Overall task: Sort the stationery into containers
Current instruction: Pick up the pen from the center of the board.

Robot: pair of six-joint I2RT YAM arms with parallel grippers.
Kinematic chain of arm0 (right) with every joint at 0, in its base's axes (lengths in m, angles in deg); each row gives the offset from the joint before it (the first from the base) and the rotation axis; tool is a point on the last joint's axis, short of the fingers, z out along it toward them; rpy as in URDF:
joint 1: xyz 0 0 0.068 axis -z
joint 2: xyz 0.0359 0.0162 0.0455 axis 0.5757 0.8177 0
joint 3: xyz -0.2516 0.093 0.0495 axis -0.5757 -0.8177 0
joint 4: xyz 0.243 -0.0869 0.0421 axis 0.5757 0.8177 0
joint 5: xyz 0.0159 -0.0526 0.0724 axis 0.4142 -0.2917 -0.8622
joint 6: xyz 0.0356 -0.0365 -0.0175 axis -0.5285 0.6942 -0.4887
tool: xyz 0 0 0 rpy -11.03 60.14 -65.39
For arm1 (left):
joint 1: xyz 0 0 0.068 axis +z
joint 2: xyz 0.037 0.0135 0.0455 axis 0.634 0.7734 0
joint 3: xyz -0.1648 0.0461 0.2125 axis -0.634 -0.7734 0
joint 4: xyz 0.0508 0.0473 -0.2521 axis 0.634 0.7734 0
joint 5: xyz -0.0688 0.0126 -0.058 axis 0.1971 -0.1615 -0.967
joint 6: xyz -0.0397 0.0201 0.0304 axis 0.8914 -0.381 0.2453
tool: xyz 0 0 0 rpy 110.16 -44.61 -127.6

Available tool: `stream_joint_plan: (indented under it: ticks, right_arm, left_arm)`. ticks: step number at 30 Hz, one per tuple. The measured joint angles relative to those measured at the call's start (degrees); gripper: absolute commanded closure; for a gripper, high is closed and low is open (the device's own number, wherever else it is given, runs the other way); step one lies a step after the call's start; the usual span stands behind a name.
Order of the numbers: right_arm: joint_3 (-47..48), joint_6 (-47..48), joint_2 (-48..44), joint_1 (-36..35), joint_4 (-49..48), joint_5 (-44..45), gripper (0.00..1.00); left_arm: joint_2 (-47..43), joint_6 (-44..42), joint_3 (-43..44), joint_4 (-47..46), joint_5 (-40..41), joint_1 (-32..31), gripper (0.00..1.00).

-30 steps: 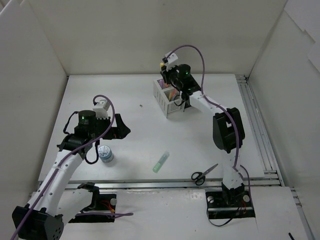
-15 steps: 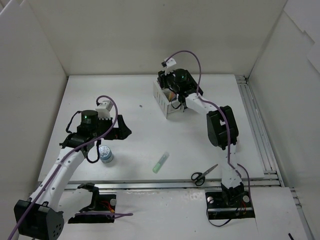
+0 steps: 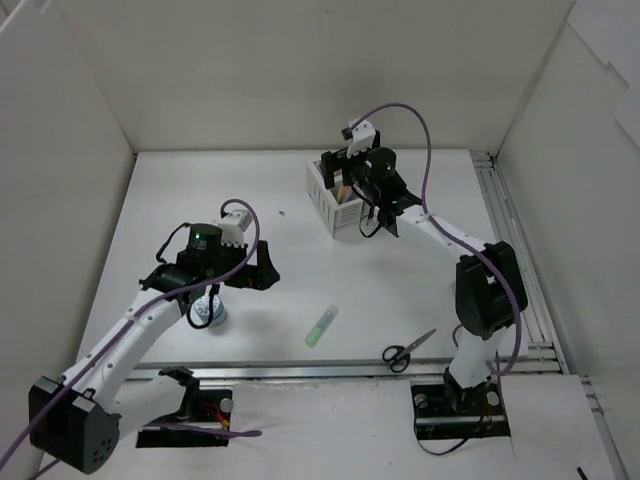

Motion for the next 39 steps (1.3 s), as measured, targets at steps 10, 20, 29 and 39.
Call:
stream_joint_plan:
  ticks: [10,20,29,39]
  right_arm:
    - [-27.34,-5.16,-34.56,-4.92,-3.5,13.05,0.02]
    - [-38.4,-14.75,-46.16,-4.57,16.96,27.93,0.02]
    - [-43.67,-20.06,-59.84,-3.63,24.79,40.7,0.02]
    - [-45.53,-17.86,-64.17,-2.21,25.79,40.19,0.02]
  left_arm:
    - [13.81,0.42,0.81,-1.79,5.49,-17.33,0.0]
    - [35.5,-2.56,15.26,-0.55,9.42,-27.71,0.1]
    - [43.63,-3.34,20.11,1.97,10.16,-30.69,0.26]
    - [46.38,-2.03,21.94,4.04,13.2,-32.39,0.93]
